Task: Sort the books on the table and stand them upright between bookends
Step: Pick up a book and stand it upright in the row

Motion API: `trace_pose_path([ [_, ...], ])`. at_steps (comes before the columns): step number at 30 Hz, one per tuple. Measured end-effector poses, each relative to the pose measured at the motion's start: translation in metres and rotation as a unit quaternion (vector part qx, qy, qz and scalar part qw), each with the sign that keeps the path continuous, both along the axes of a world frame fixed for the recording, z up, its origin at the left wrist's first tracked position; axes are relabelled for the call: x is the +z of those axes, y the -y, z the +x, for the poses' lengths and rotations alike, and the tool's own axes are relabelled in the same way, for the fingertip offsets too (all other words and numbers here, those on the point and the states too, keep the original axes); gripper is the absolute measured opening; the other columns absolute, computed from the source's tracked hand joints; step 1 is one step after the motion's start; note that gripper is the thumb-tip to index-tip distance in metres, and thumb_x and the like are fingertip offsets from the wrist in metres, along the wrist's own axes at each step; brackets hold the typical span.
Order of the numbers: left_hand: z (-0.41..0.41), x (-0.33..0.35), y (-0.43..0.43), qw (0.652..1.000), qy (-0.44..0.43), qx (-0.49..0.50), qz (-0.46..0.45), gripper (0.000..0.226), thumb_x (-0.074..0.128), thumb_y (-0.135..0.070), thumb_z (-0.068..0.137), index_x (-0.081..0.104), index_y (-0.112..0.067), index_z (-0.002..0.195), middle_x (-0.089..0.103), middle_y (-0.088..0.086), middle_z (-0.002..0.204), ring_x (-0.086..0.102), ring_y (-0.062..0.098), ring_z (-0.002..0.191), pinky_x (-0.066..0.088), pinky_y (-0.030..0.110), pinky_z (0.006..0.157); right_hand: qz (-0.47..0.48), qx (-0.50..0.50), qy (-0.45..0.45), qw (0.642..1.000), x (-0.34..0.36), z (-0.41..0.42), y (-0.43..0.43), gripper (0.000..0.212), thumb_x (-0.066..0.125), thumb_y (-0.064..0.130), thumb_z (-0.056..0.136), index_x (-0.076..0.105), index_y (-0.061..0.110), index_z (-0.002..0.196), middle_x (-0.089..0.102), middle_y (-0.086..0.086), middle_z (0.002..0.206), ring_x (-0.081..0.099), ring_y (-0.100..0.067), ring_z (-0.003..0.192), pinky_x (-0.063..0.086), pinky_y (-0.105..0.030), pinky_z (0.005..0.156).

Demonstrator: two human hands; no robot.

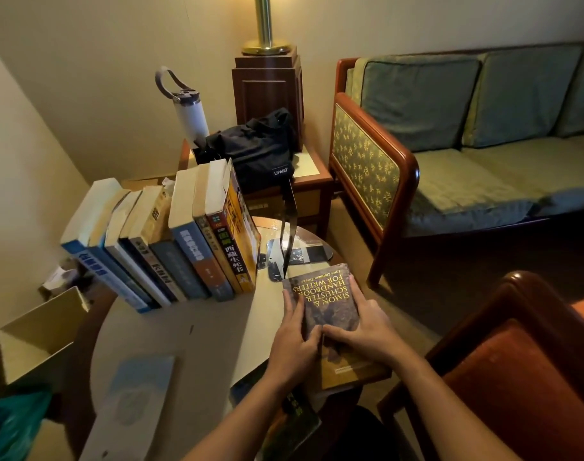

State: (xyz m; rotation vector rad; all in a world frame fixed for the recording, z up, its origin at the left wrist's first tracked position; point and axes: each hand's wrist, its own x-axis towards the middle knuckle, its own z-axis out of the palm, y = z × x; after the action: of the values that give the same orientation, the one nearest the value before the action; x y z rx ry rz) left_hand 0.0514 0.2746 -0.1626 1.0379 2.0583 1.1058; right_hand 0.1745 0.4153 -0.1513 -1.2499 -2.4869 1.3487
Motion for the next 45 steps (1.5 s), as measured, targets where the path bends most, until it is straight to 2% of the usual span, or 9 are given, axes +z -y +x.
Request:
trace_pose_path([
  [4, -0.01, 0.005, 0.006, 0.999, 0.03, -0.02, 0.011, 0.084, 0.065, -0.025, 0.095, 0.012, -0.024, 0.159, -0.011, -0.015, 0.165, 0.016, 0.01, 0.149, 0.032, 0.028, 0.118, -0.041, -0.036, -0.077, 0.996, 0.004, 0.001, -0.002, 0.112, 0.074, 0.07, 0.066, -0.002, 0.062, 0.148, 0.036, -0.003, 0.149, 0.044, -0.024, 0.13, 0.043, -0.055, 0.106],
  [7, -0.014, 0.008, 0.011, 0.999, 0.024, -0.016, 0.031, 0.089, 0.067, -0.028, 0.093, 0.008, -0.03, 0.159, -0.011, -0.019, 0.163, 0.014, 0.01, 0.151, 0.03, 0.035, 0.12, -0.023, -0.035, -0.159, 0.986, 0.011, 0.001, 0.009, 0.093, 0.073, 0.049, 0.084, 0.004, 0.072, 0.142, 0.045, 0.0, 0.144, 0.054, -0.016, 0.123, 0.052, -0.051, 0.1],
  [12, -0.029, 0.044, 0.009, 0.993, -0.038, 0.034, 0.102, 0.085, 0.066, -0.04, 0.093, 0.008, -0.047, 0.155, -0.013, -0.015, 0.165, 0.006, 0.004, 0.147, 0.023, 0.033, 0.117, 0.036, -0.052, -0.283, 0.957, 0.028, -0.003, 0.033, 0.083, 0.07, 0.036, 0.091, 0.016, 0.063, 0.147, 0.051, 0.004, 0.143, 0.056, -0.01, 0.125, 0.055, -0.043, 0.097],
  [16, -0.059, 0.077, 0.022, 0.979, 0.05, 0.116, 0.157, 0.075, 0.069, -0.047, 0.089, 0.024, -0.059, 0.148, 0.0, -0.013, 0.166, 0.014, 0.016, 0.151, 0.027, 0.047, 0.12, 0.039, -0.034, -0.351, 0.935, 0.046, -0.014, 0.058, 0.083, 0.069, 0.035, 0.091, 0.016, 0.057, 0.151, 0.053, 0.005, 0.144, 0.058, -0.012, 0.126, 0.057, -0.048, 0.094],
  [22, -0.077, 0.1, 0.061, 0.971, 0.076, 0.109, 0.198, 0.068, 0.067, -0.028, 0.093, 0.033, -0.048, 0.149, 0.035, -0.013, 0.148, 0.037, 0.014, 0.138, 0.04, 0.041, 0.114, 0.113, -0.003, -0.34, 0.934, 0.064, -0.039, 0.082, 0.084, 0.066, 0.047, 0.091, 0.007, 0.063, 0.148, 0.051, 0.0, 0.144, 0.06, -0.014, 0.121, 0.058, -0.039, 0.091],
  [31, -0.091, 0.119, 0.073, 0.974, -0.043, 0.094, 0.2, 0.07, 0.067, -0.019, 0.093, 0.035, -0.056, 0.145, 0.004, -0.017, 0.164, 0.007, 0.011, 0.15, 0.049, 0.05, 0.105, 0.103, 0.027, -0.32, 0.941, 0.08, -0.057, 0.081, 0.094, 0.065, 0.049, 0.09, -0.006, 0.055, 0.152, 0.043, -0.001, 0.153, 0.051, -0.022, 0.134, 0.053, -0.049, 0.1],
  [37, -0.087, 0.103, 0.079, 0.971, -0.127, 0.088, 0.185, 0.062, 0.071, -0.023, 0.09, 0.046, -0.048, 0.141, 0.017, -0.012, 0.163, 0.011, 0.006, 0.148, 0.043, 0.05, 0.11, 0.07, 0.044, -0.296, 0.952, 0.072, -0.052, 0.073, 0.095, 0.068, 0.035, 0.089, -0.003, 0.059, 0.149, 0.042, 0.0, 0.152, 0.049, -0.016, 0.133, 0.052, -0.02, 0.093],
  [41, -0.091, 0.097, 0.081, 0.974, -0.008, 0.106, 0.199, 0.043, 0.07, -0.032, 0.09, 0.057, -0.045, 0.13, 0.043, -0.02, 0.14, 0.043, 0.011, 0.132, 0.054, 0.049, 0.098, 0.033, 0.053, -0.262, 0.963, 0.087, -0.052, 0.062, 0.103, 0.068, 0.046, 0.083, -0.008, 0.049, 0.154, 0.055, 0.005, 0.133, 0.061, -0.007, 0.11, 0.057, -0.025, 0.083],
  [45, -0.084, 0.101, 0.078, 0.962, 0.078, 0.132, 0.224, 0.038, 0.064, -0.024, 0.094, 0.063, -0.042, 0.127, 0.048, -0.021, 0.132, 0.047, 0.007, 0.126, 0.057, 0.039, 0.096, 0.042, 0.085, -0.22, 0.971, 0.099, -0.052, 0.057, 0.105, 0.065, 0.055, 0.081, -0.012, 0.05, 0.153, 0.049, 0.017, 0.127, 0.051, -0.004, 0.113, 0.047, -0.024, 0.091],
])
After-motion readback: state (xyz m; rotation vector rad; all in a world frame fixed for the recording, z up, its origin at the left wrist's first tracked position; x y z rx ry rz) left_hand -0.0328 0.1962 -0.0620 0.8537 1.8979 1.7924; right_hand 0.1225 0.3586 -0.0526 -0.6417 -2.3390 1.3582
